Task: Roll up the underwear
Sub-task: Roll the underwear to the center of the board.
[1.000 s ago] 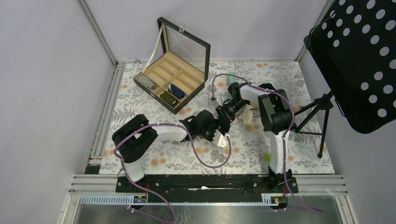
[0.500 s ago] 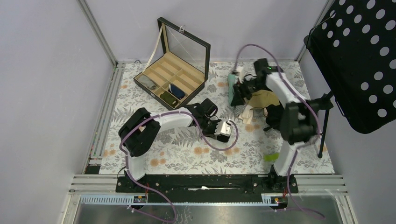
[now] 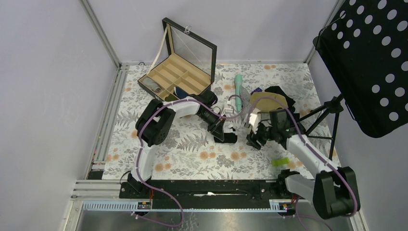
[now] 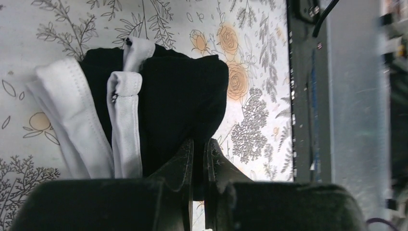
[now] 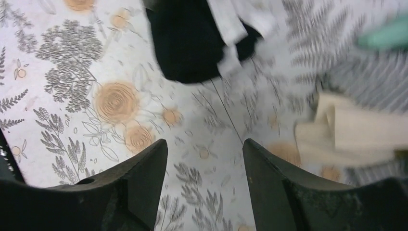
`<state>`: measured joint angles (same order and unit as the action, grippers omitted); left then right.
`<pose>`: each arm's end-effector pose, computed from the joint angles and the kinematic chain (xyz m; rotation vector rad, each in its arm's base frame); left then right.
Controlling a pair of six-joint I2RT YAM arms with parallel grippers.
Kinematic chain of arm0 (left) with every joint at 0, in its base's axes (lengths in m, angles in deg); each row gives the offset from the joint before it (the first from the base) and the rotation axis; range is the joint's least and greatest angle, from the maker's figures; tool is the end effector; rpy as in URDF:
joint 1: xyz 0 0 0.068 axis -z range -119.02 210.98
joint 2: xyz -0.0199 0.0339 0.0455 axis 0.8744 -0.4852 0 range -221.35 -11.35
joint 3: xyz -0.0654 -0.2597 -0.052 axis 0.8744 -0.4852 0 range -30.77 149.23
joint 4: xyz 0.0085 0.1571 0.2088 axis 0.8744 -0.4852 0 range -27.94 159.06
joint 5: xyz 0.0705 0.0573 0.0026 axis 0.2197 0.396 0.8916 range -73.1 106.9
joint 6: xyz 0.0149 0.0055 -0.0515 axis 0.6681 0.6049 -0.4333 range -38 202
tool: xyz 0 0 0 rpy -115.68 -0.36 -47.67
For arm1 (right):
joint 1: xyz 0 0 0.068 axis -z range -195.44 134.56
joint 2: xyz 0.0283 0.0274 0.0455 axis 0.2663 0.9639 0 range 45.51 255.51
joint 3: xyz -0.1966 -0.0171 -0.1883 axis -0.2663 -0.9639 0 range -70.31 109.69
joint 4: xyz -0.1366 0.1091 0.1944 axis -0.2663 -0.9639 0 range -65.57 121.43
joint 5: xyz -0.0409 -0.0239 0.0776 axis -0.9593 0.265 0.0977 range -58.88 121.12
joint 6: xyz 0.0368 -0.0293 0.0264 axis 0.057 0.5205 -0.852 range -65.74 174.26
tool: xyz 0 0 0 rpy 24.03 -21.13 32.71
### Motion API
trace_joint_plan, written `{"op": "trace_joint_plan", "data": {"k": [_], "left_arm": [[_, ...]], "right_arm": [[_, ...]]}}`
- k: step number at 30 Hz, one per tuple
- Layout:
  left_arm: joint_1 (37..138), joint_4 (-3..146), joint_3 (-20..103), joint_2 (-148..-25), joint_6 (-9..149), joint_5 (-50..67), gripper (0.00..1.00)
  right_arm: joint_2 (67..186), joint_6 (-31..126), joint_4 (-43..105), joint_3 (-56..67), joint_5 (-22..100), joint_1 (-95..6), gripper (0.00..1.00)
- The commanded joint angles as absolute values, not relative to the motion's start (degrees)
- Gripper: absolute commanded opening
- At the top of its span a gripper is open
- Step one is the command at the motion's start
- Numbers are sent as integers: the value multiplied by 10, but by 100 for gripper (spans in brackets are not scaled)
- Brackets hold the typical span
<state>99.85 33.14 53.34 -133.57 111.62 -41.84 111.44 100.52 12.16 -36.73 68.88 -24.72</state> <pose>0.3047 -0.2848 0.1440 1.6197 2.0171 -1.4757 0.2085 0.0561 0.1940 -1.2961 1.8820 0.4854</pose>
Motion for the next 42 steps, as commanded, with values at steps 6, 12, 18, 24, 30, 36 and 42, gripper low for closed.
{"op": "trace_joint_plan", "data": {"k": [6,12,18,24,30,36,42], "left_arm": [[976,299,574,-1395,1020,-523,0],[971,300,582,-1405,1010,-535,0],[964,300,592,-1412,1008,-536,0],[952,300,595,-1394,1005,-513,2],[896,303,575,-1309,990,-437,35],[824,394,467,-1138,958,-350,40],[844,510,290,-925,1032,-230,45]], "right_arm": [[1102,1102,302,-391,619,-433,69],[1181,1144,331,-361,635,-484,71],[1262,1187,320,-335,632,-503,63],[1312,1226,189,-284,636,-505,22],[1345,1187,80,-225,641,-503,0],[1429,1149,-23,-135,699,-462,0],[1548,1108,-112,-26,743,-404,0]]}}
